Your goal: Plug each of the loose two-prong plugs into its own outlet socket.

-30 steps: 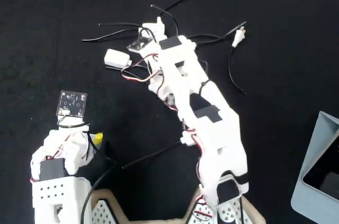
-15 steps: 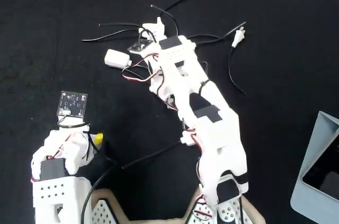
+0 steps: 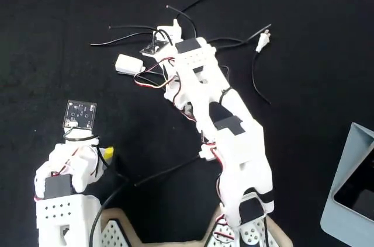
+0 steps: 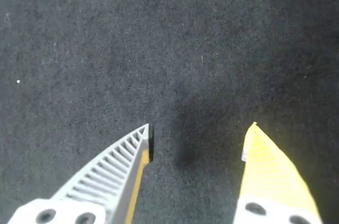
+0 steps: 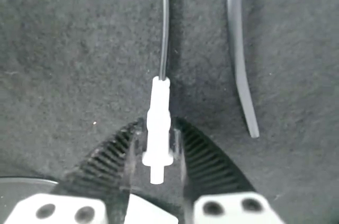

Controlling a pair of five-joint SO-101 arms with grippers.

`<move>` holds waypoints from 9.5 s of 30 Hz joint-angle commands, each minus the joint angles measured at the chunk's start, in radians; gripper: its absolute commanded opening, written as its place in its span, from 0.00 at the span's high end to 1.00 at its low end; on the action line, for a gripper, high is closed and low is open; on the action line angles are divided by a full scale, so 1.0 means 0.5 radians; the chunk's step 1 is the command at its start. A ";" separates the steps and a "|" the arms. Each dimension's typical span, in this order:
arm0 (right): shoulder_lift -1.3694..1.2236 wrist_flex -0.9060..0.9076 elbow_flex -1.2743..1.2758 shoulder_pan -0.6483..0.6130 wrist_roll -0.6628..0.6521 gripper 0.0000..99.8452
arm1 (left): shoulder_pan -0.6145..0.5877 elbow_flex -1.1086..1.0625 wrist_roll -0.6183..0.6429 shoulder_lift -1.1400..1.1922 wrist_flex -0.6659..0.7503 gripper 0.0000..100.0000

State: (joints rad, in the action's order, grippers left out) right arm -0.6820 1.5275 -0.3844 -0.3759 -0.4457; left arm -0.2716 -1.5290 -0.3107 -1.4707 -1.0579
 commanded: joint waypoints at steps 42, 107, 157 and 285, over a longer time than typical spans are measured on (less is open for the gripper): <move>-0.057 0.110 -0.238 -0.031 0.120 0.93 | -0.008 0.014 -0.015 -0.012 0.009 0.72; -0.041 0.359 -0.382 -0.040 0.163 0.99 | -0.017 0.014 -0.015 -0.012 0.009 0.72; 2.846 -1.553 2.503 -0.786 0.792 0.99 | 0.744 0.545 0.939 -0.015 0.595 0.72; 2.812 -1.390 2.282 0.083 0.847 0.99 | 0.293 1.545 0.055 1.860 0.273 0.73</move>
State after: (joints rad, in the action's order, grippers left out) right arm 0.7173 0.8753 0.7603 -0.2685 -0.0115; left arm -0.0905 -0.7940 -0.2923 -0.4028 -0.8646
